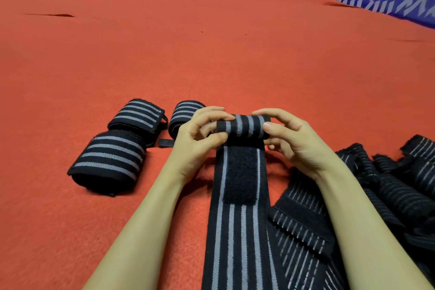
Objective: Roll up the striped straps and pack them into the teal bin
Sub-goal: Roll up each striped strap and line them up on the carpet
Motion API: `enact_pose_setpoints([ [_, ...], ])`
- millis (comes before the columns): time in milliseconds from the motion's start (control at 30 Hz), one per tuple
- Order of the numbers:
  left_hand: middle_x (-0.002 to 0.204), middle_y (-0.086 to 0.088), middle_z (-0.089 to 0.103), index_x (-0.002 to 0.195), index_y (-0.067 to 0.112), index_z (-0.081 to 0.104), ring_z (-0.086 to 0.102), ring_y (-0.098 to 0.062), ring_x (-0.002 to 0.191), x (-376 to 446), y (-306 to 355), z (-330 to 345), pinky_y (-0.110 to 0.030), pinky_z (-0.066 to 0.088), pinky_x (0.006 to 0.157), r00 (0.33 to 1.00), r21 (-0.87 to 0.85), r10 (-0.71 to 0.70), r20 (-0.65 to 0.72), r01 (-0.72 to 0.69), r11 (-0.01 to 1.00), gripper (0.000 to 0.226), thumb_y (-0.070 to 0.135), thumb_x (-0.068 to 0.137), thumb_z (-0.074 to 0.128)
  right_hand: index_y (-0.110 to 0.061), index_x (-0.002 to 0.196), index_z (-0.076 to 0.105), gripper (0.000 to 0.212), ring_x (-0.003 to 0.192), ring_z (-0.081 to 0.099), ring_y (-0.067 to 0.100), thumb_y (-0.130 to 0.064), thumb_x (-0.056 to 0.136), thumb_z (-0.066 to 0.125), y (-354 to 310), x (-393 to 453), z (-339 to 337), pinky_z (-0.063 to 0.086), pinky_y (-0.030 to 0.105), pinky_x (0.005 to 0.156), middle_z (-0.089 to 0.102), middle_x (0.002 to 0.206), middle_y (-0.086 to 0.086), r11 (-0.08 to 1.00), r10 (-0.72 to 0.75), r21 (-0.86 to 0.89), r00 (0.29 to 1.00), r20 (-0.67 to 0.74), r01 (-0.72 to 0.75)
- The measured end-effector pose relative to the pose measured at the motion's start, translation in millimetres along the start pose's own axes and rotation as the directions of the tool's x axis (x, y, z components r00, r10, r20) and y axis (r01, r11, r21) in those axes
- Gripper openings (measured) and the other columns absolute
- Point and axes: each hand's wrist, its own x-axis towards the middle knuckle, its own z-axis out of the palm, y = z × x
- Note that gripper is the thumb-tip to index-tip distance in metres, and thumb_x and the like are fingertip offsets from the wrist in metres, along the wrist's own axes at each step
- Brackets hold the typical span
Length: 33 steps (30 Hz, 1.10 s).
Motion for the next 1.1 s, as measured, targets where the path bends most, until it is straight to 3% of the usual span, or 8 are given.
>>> enact_pose_setpoints([
  [100,0.113,-0.001,0.058,0.095,0.025,0.071,0.062,-0.009,0.097,0.3,2.4,3.6,-0.022,0.047,0.081,0.998,-0.035,-0.057,-0.013,0.057,0.998,0.024,0.020,0.073,0.074,-0.019,0.100,0.068,0.031,0.064,0.060,0.006,-0.006,0.072,0.070,-1.6,-2.7,-2.0,0.043,0.020,0.064,0.068,0.081,-0.002,0.999,-0.039,0.022,0.999,0.039,0.038],
  [233,0.107,0.001,0.065,0.113,0.019,0.061,0.065,-0.006,0.083,0.8,3.5,6.0,-0.023,0.051,0.068,0.982,0.053,-0.185,-0.038,0.187,0.981,0.043,0.022,0.074,0.078,-0.015,0.103,0.067,0.038,0.089,0.067,0.018,0.002,0.070,0.067,-2.0,-5.0,-6.1,0.055,0.028,0.076,0.070,0.098,0.004,0.991,-0.121,0.055,0.992,0.035,0.119],
  [300,0.110,-0.003,0.068,0.114,0.017,0.061,0.067,-0.014,0.092,0.6,2.1,3.6,-0.029,0.053,0.073,0.976,0.029,-0.220,-0.004,0.220,0.975,0.051,0.030,0.068,0.078,-0.017,0.111,0.064,0.046,0.092,0.067,0.019,0.001,0.068,0.068,-0.4,-3.3,-8.6,0.055,0.029,0.079,0.070,0.101,0.004,0.991,-0.128,0.031,0.992,0.019,0.127],
  [467,0.111,-0.002,0.065,0.113,0.013,0.058,0.065,-0.016,0.097,0.2,1.9,0.6,-0.030,0.050,0.086,0.991,-0.025,-0.137,-0.006,0.137,0.990,0.044,0.006,0.072,0.073,-0.012,0.122,0.058,0.057,0.104,0.066,0.021,-0.001,0.069,0.073,0.6,-2.1,-6.5,0.053,0.029,0.086,0.070,0.112,0.011,0.997,-0.078,-0.018,0.997,0.028,0.078],
  [600,0.106,0.002,0.063,0.111,0.015,0.056,0.064,-0.015,0.096,0.3,1.7,0.4,-0.028,0.050,0.085,0.997,-0.013,-0.070,-0.019,0.070,0.997,0.047,-0.002,0.070,0.073,-0.017,0.130,0.055,0.064,0.098,0.068,0.019,-0.009,0.069,0.072,0.1,-3.3,-3.9,0.055,0.027,0.079,0.072,0.107,0.012,0.996,-0.049,-0.068,0.999,0.010,0.049],
  [700,0.099,0.002,0.061,0.105,0.016,0.054,0.062,-0.011,0.090,1.7,3.5,1.5,-0.027,0.052,0.082,0.999,-0.006,-0.006,-0.041,0.005,1.000,0.048,-0.008,0.067,0.071,-0.021,0.126,0.058,0.061,0.072,0.064,0.008,-0.015,0.068,0.074,-1.0,-1.9,-1.7,0.047,0.017,0.063,0.072,0.088,0.004,0.995,-0.029,-0.096,0.999,-0.020,0.027],
  [933,0.086,0.015,0.061,0.098,0.020,0.051,0.058,-0.009,0.083,2.1,0.2,8.2,-0.024,0.050,0.076,0.999,0.037,0.027,-0.019,-0.026,0.999,0.045,-0.010,0.069,0.067,-0.027,0.116,0.063,0.037,0.060,0.061,0.011,-0.035,0.081,0.071,-2.7,-0.7,-0.9,0.033,0.030,0.064,0.071,0.088,0.001,0.997,0.018,-0.069,1.000,-0.024,-0.020],
  [1100,0.105,-0.010,0.056,0.114,0.020,0.047,0.060,-0.014,0.088,0.3,2.4,7.3,-0.030,0.051,0.082,0.997,0.065,0.007,0.071,-0.012,0.998,0.049,-0.003,0.075,0.066,-0.025,0.113,0.063,0.032,0.058,0.058,0.011,-0.024,0.082,0.069,-0.8,-1.3,-5.3,0.033,0.030,0.063,0.067,0.083,0.008,0.999,-0.017,-0.035,1.000,-0.020,0.016],
])
